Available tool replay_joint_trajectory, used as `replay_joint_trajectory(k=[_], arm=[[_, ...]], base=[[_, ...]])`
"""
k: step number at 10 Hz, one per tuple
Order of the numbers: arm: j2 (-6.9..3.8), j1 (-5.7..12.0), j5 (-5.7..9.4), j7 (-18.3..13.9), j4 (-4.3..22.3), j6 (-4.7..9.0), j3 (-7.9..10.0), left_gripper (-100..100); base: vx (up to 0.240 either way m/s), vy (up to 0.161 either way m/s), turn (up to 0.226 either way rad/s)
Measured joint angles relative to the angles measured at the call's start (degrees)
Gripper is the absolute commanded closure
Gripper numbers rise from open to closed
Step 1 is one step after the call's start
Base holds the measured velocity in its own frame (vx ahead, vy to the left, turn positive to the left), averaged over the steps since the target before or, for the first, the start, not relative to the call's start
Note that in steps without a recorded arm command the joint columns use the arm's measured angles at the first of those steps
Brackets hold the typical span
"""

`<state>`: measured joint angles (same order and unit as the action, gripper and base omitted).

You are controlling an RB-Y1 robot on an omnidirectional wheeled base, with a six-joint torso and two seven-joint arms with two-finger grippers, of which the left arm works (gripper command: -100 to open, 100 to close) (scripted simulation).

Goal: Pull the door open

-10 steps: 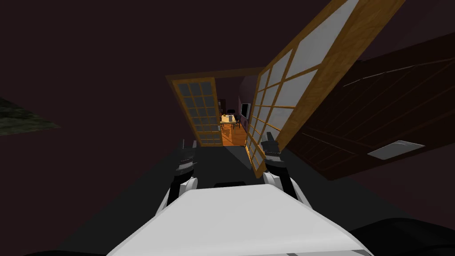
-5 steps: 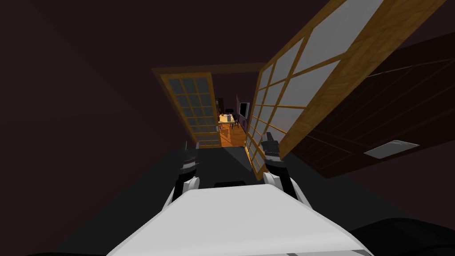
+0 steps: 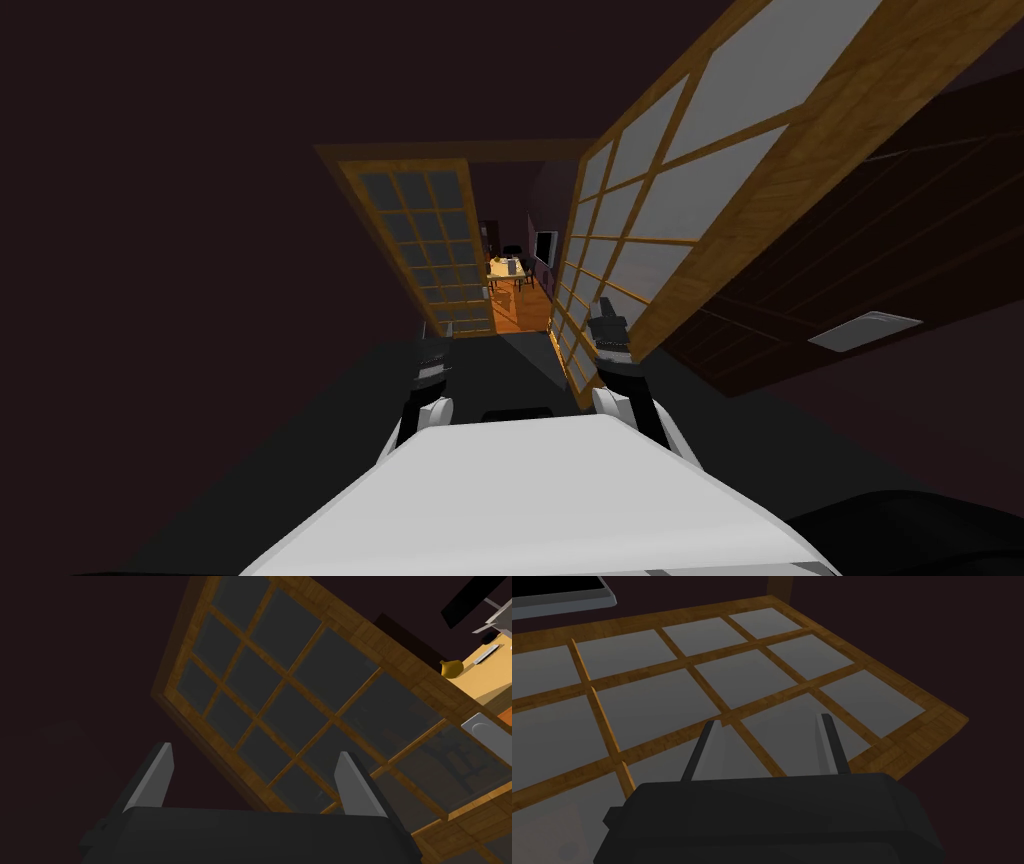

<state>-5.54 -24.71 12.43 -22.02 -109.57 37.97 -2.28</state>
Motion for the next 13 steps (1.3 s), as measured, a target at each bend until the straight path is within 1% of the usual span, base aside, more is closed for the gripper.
replay_joint_trajectory(k=[5, 6, 7, 9, 10, 12, 13], arm=[[-0.75, 1.96, 3.43, -4.7, 5.8, 1.12, -1.16, -100], [-1.11, 2.62, 4.23, -5.8, 7.5, 1.51, -1.24, -100], [-1.23, 2.96, 4.99, -6.8, 8.3, 1.52, -1.44, -100], [-1.56, 4.11, 6.45, -8.8, 11.6, 2.39, -1.98, -100], [-1.87, 4.64, 7.3, -10.0, 12.8, 2.58, -2.08, -100], [-1.98, 5.22, 8.79, -11.8, 14.7, 2.66, -2.67, -100], [-2.34, 5.73, 9.57, -13.1, 16.5, 3.26, -2.91, -100]], base=[[0.093, 0.029, -0.083], [0.103, 0.018, -0.071], [0.1, 0.029, -0.097], [0.088, 0.035, -0.084], [0.097, 0.037, -0.092], [0.096, 0.035, -0.097], [0.085, 0.039, -0.074]])
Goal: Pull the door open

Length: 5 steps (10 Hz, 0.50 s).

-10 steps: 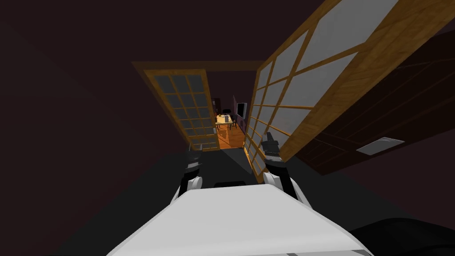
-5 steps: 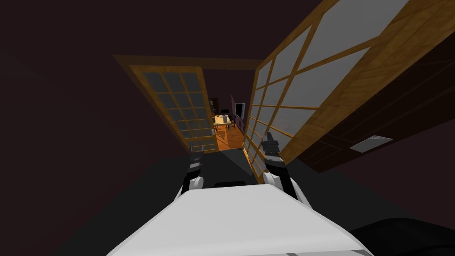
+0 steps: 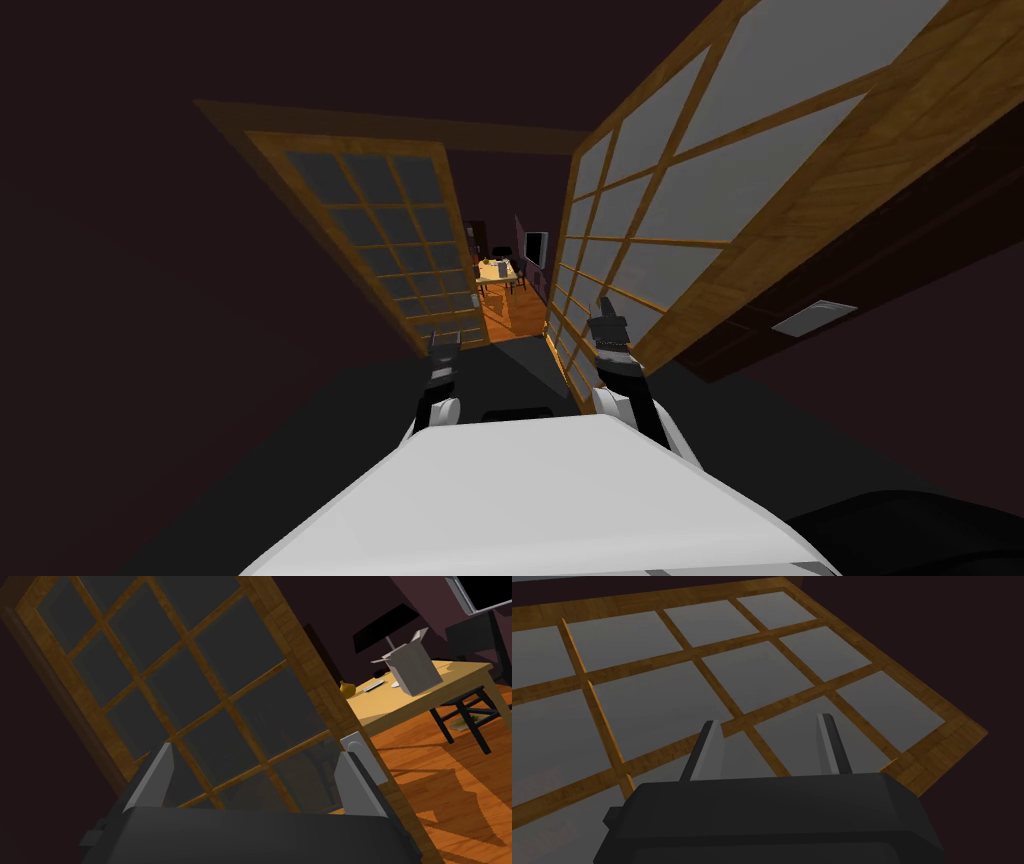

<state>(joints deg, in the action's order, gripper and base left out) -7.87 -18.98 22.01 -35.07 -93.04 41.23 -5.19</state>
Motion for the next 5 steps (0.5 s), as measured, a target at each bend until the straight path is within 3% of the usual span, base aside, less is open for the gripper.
replay_joint_trajectory(k=[5], arm=[[-0.58, 3.1, 3.9, -5.3, 7.6, 1.56, -1.19, -100]], base=[[0.098, 0.037, -0.087]])
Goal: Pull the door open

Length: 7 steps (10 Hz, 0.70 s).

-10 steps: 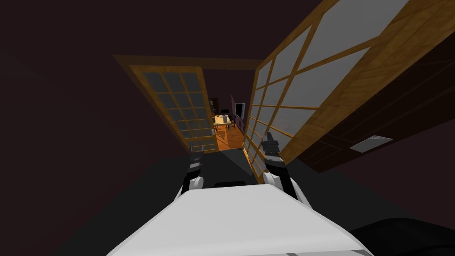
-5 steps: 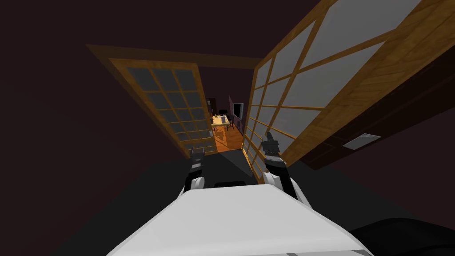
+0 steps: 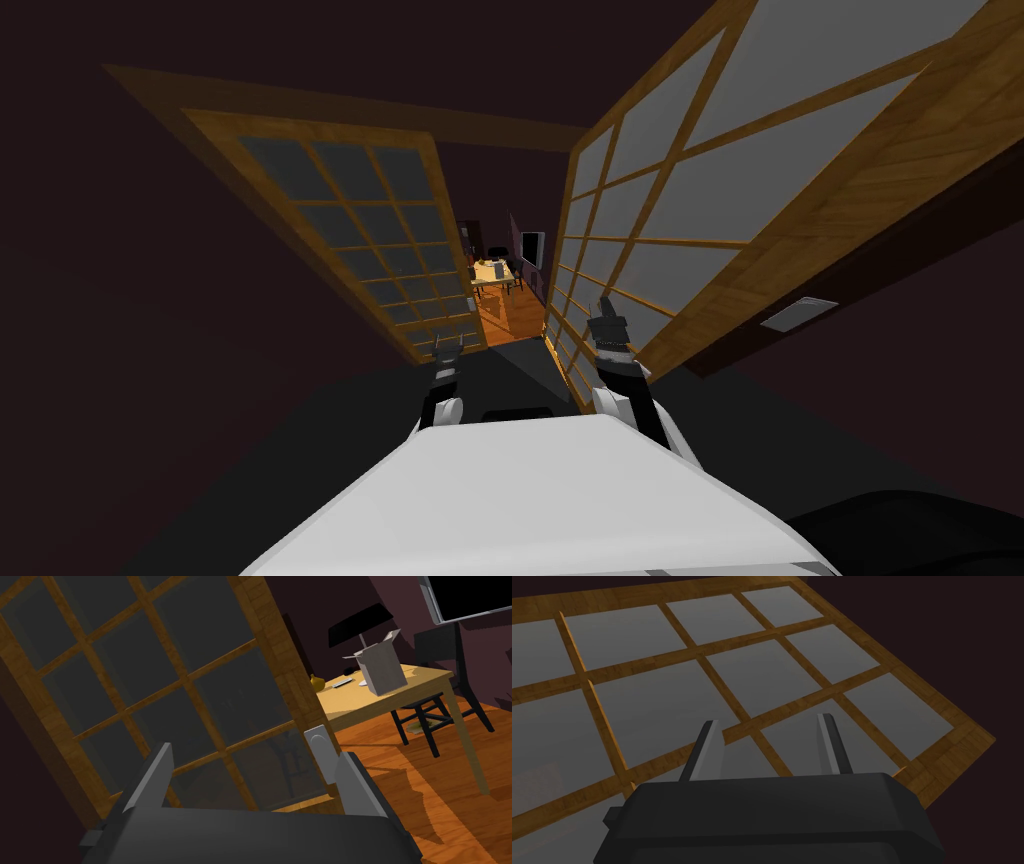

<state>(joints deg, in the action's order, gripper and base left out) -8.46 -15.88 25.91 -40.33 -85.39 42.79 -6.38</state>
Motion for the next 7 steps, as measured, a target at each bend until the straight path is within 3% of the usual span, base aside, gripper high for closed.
replay_joint_trajectory(k=[3, 7], arm=[[-0.91, 1.0, 2.47, -3.5, 3.8, 0.87, -0.65, -100], [-1.34, 3.26, 5.54, -7.6, 9.5, 1.97, -1.59, -100]], base=[[0.093, 0.042, -0.088], [0.089, 0.043, -0.09]])
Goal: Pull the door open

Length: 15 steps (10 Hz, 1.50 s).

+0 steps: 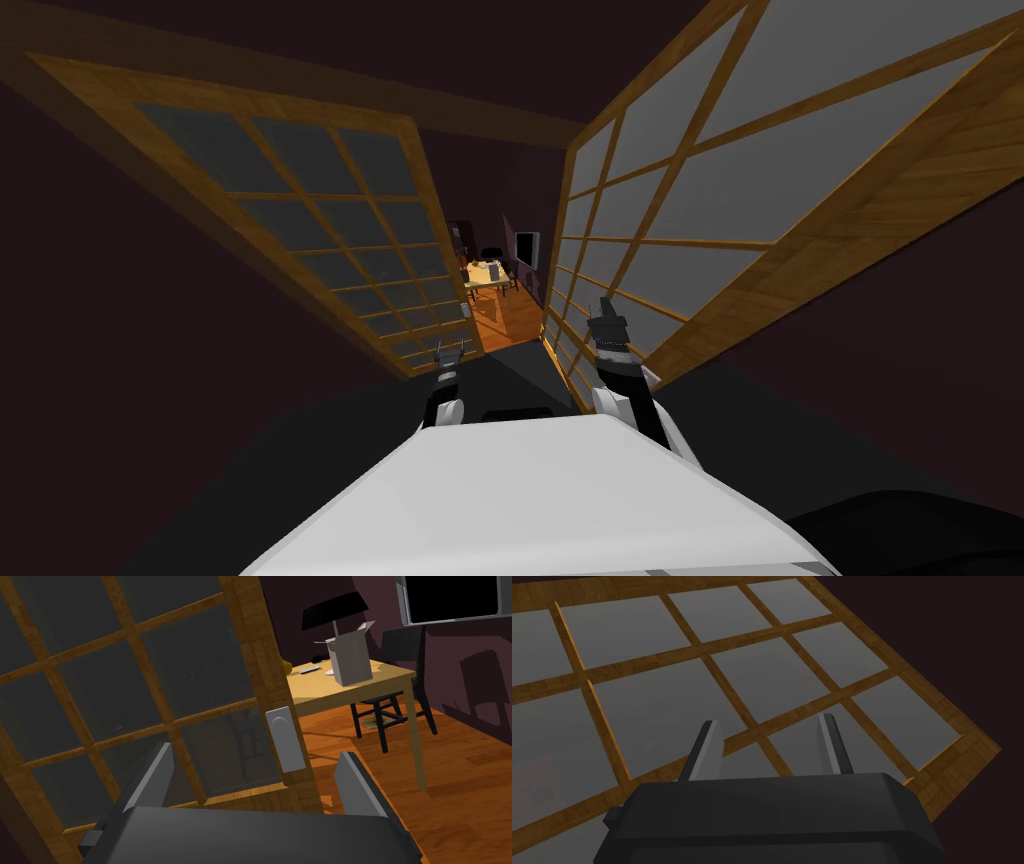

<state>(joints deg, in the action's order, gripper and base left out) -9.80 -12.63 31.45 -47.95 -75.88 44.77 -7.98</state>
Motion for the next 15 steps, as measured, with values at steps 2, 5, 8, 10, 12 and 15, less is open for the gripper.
replay_joint_trajectory(k=[2, 5, 8, 10, 12, 15], arm=[[-0.29, 0.88, 1.48, -2.1, 2.8, 0.65, -0.54, -100], [-0.88, 2.34, 3.72, -5.2, 6.8, 1.4, -1.13, -100], [-1.16, 3.37, 5.83, -7.8, 9.9, 1.92, -1.77, -100], [-1.57, 4.22, 7.14, -9.8, 12.5, 2.56, -2.19, -100], [-1.7, 5.17, 8.38, -11.6, 15.1, 3.25, -2.64, -100], [-2.2, 6.13, 10.73, -14.5, 18.2, 3.73, -3.25, -100]], base=[[0.094, 0.05, -0.076], [0.081, 0.044, -0.081], [0.083, 0.044, -0.078], [0.098, 0.051, -0.076], [0.096, 0.049, -0.085], [0.094, 0.061, -0.07]])
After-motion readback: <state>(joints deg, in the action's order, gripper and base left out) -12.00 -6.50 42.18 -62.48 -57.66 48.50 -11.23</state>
